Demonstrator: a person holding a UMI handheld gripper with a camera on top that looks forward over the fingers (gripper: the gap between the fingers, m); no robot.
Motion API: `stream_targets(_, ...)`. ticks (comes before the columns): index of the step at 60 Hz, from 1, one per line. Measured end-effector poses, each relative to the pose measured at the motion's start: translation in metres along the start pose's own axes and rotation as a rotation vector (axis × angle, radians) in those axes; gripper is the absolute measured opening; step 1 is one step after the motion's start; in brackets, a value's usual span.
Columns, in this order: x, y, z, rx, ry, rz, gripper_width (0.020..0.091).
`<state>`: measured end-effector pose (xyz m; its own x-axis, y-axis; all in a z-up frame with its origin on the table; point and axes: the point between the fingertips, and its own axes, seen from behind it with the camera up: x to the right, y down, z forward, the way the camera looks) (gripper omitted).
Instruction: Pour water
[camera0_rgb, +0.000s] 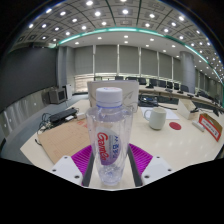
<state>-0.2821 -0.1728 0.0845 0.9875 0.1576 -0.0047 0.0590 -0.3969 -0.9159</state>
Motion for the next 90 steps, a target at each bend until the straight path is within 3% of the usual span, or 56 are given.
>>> stream_targets(2,-0.001,-0.003,0.003,0.02,-0.004,-0.01,0.0521)
stream_targets(5,0.0,-0.005,0.004,0.032,0.004,-0.031,0.0508)
stream_targets(12,-0.004,-0.006,0.005,0.041,-0.006,-0.049,0.0395)
stream_targets(24,-0.008,-0.023,0.003,0.03,-0.035,-0.056,0.0336)
stream_targets(33,-0.009,-0.08,0.012,0.081,-0.069,0.068,0.0334)
stream_targets(44,-0.004,-0.169,0.041,0.136,-0.209,0.447,0.0334)
stream_targets(55,0.021,-0.227,0.096,0.108,-0.377,0.985,0.0333)
stream_targets(76,0.096,-0.223,0.188,0.0,-0.544,1.764,0.0332)
stream_targets(90,0.117,-0.203,0.212,-0.049,-0.566,2.006,0.0333)
